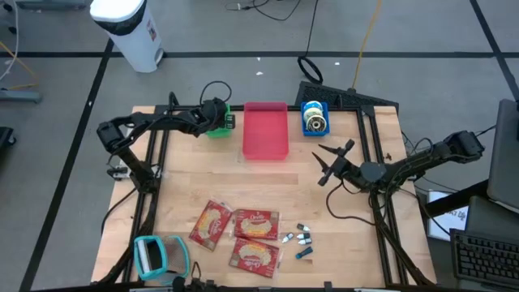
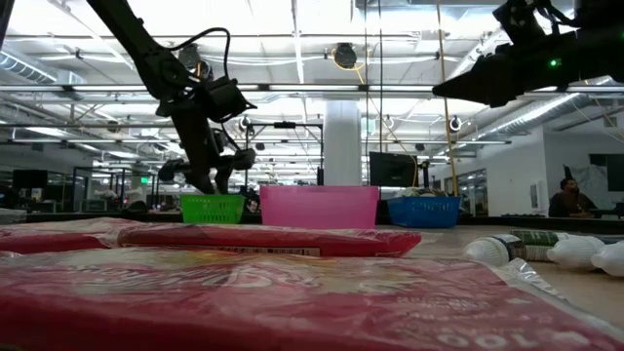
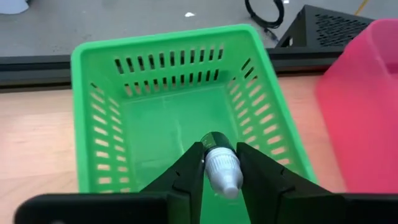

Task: Pick & Place Food Item
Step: Put the top green food coloring bottle into the green bin, then put the green food coloring bottle into the green bin

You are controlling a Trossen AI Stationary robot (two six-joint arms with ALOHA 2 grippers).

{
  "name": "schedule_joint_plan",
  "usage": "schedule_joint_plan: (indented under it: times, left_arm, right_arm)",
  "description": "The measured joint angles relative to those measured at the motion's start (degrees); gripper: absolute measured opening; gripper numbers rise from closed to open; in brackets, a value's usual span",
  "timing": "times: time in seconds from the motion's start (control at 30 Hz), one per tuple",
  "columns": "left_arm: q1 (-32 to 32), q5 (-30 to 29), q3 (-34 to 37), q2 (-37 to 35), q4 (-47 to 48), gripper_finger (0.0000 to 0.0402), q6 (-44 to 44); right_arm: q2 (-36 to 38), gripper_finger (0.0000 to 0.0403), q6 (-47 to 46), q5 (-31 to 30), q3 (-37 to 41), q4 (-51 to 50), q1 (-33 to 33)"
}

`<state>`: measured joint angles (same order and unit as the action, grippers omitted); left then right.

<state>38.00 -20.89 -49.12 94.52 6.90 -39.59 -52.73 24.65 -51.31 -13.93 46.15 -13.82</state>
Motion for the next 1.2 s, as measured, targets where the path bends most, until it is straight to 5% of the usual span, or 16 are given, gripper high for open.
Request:
schedule_joint_plan:
  times: [0.37, 0.63, 0.93, 1.2]
  left_arm:
    - [1.3, 4.0, 0.0, -0.3, 0.6, 0.0208, 4.0]
    - [-0.7, 8.6, 0.0, -9.9, 0.8, 0.0251, 6.6]
    - [-18.3, 2.7, 0.0, -25.2, -5.7, 0.0253, 15.1]
    - [-33.9, -3.3, -0.1, -24.5, -12.3, 0.0253, 16.8]
  right_arm:
    - [0.0, 0.0147, -5.2, 0.6, 0.0, -0.1, -0.5]
    - [0.0, 0.0146, -8.5, 4.9, -0.3, -1.4, -8.7]
    - [-9.4, 0.0154, -25.6, 7.6, -11.9, -27.8, -22.2]
    - [-29.3, 0.0151, -42.3, 21.6, -22.6, -33.2, -26.3]
